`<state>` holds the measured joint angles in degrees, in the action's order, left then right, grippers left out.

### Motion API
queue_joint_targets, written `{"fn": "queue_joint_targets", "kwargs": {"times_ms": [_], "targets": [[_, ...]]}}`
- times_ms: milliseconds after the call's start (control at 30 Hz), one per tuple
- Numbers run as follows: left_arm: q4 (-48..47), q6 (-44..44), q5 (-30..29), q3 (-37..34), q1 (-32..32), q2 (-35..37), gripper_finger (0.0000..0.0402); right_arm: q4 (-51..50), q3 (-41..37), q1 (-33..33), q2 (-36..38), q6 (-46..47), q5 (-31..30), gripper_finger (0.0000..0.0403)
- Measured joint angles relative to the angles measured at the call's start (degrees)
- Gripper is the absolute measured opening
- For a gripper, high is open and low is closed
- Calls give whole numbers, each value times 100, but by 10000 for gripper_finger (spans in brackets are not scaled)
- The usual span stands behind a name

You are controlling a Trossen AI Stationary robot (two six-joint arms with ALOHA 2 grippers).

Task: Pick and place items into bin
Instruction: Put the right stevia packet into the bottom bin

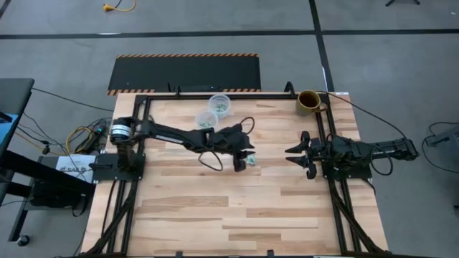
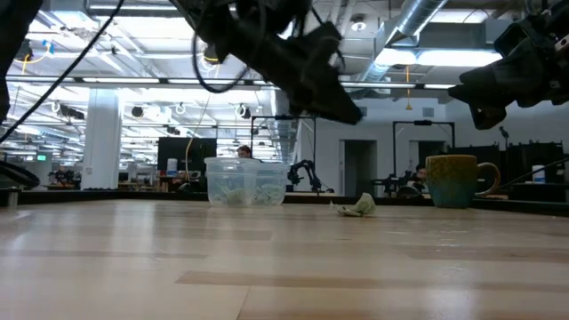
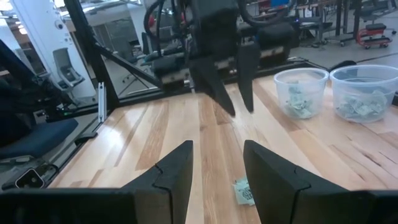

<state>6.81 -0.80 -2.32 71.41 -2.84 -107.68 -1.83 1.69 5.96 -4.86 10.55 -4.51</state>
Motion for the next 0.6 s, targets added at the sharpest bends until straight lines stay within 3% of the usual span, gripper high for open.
{"fn": "queue_joint_targets", "kwargs": {"times_ms": [300,600], "targets": [[-40,397,-24,470,112,-850,83,0,0,2,0,0,6,136],[-773,205,-119,466,278,-1024,83,7,0,2,0,0,0,136]]}}
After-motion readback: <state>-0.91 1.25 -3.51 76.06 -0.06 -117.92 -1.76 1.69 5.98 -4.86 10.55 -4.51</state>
